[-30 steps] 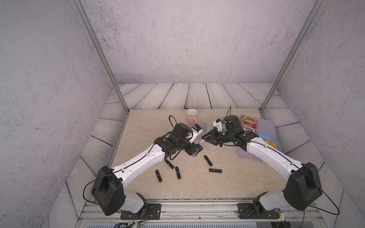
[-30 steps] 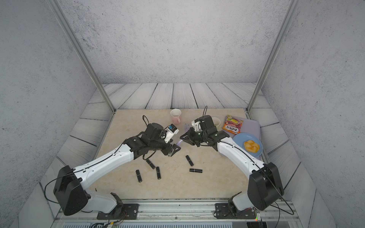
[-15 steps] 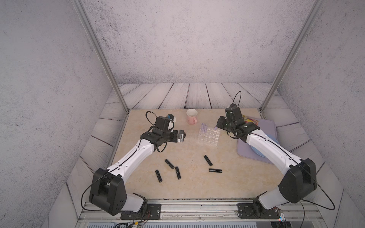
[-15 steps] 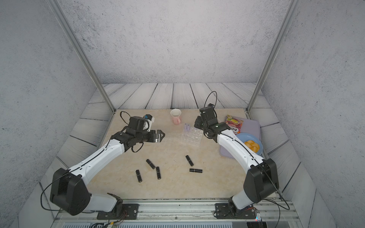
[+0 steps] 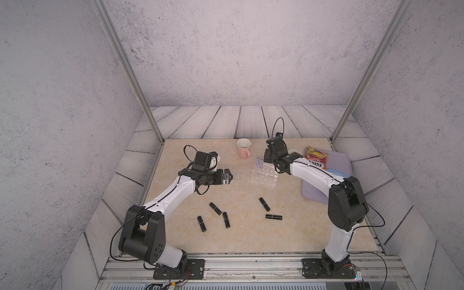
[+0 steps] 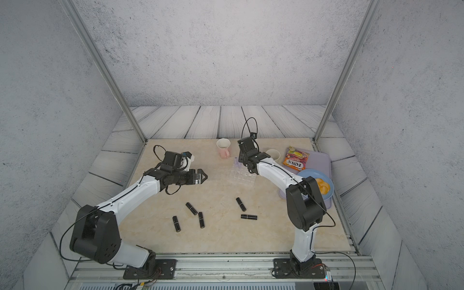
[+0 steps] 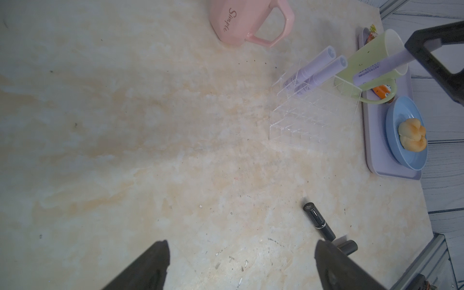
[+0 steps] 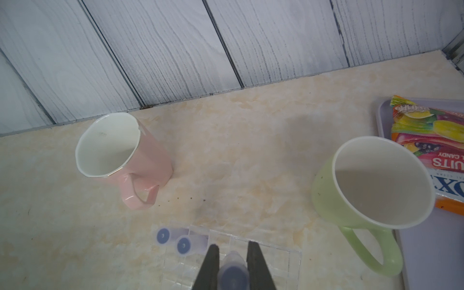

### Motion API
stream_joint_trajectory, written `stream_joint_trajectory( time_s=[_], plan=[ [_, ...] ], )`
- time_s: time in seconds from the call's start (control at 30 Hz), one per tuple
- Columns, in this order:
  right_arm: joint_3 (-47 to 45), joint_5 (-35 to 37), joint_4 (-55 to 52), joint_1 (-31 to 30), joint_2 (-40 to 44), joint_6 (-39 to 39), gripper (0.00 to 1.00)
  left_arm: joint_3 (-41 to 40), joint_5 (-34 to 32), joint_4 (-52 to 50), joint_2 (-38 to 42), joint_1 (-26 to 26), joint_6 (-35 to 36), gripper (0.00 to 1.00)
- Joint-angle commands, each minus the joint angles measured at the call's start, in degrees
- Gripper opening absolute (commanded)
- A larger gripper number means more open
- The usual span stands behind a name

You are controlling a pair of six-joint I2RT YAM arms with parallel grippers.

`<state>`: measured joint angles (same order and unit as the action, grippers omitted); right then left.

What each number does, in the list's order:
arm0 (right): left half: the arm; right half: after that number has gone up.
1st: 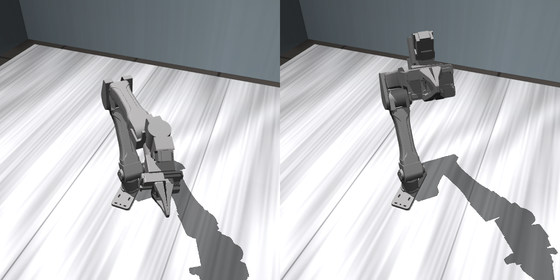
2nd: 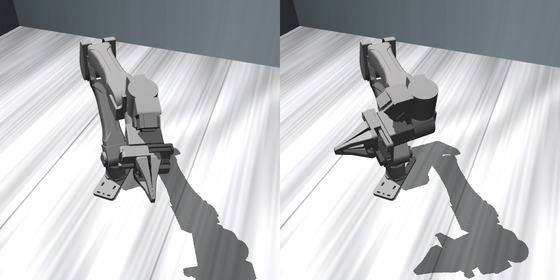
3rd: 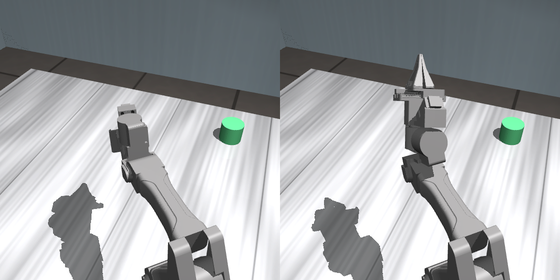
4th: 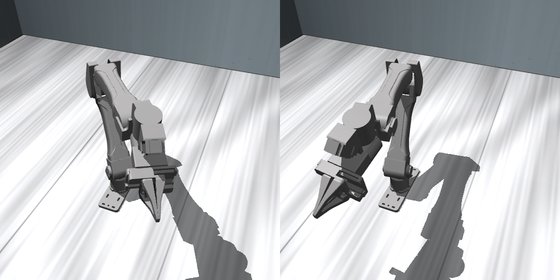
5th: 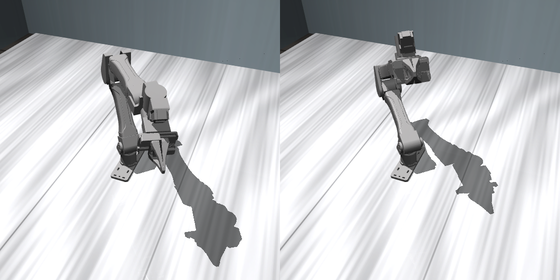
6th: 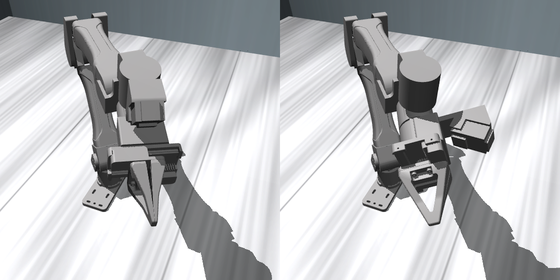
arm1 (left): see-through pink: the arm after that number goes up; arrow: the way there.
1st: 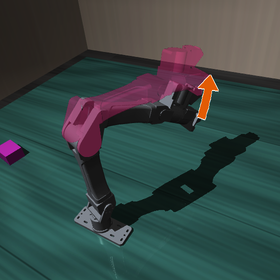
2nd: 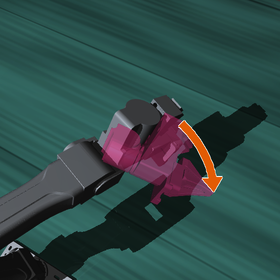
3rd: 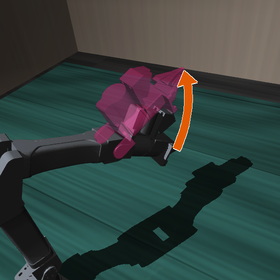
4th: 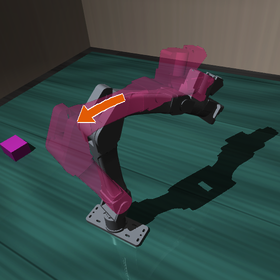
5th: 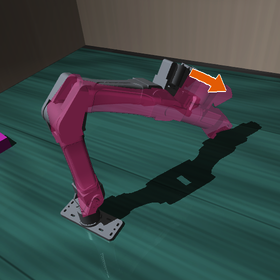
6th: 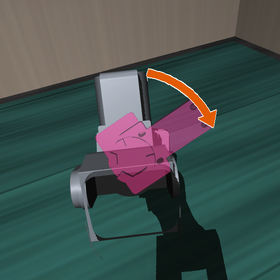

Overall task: Arrange the lipsticks in the organizer
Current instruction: Place the lipstick in the storage box.

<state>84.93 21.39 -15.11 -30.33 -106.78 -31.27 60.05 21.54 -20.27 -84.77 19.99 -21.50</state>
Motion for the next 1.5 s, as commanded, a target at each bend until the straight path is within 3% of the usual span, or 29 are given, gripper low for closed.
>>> stream_joint_trajectory(
  time_s=[0.0, 0.6, 1.1, 1.47],
  plan=[
    [1.46, -0.12, 0.72, -0.57, -1.66, -0.17, 0.0, 0.48, 1.51, 0.51, -0.95, -0.56, -0.52, 0.96],
    [3.41, -1.36, 0.41, -0.74, -6.31, -1.59, 0.0, 0.36, 2.88, 0.85, -1.17, -0.74, -0.78, 0.95],
    [6.18, 2.22, 1.44, -0.65, -8.01, 0.82, 0.0, 0.21, 3.03, 1.34, -1.4, -0.74, -0.69, 0.94],
    [2.91, 1.34, 0.32, -0.79, -9.47, -1.0, 0.0, 0.1, 3.02, 1.37, -1.46, -0.83, -0.73, 0.93]
  ],
)
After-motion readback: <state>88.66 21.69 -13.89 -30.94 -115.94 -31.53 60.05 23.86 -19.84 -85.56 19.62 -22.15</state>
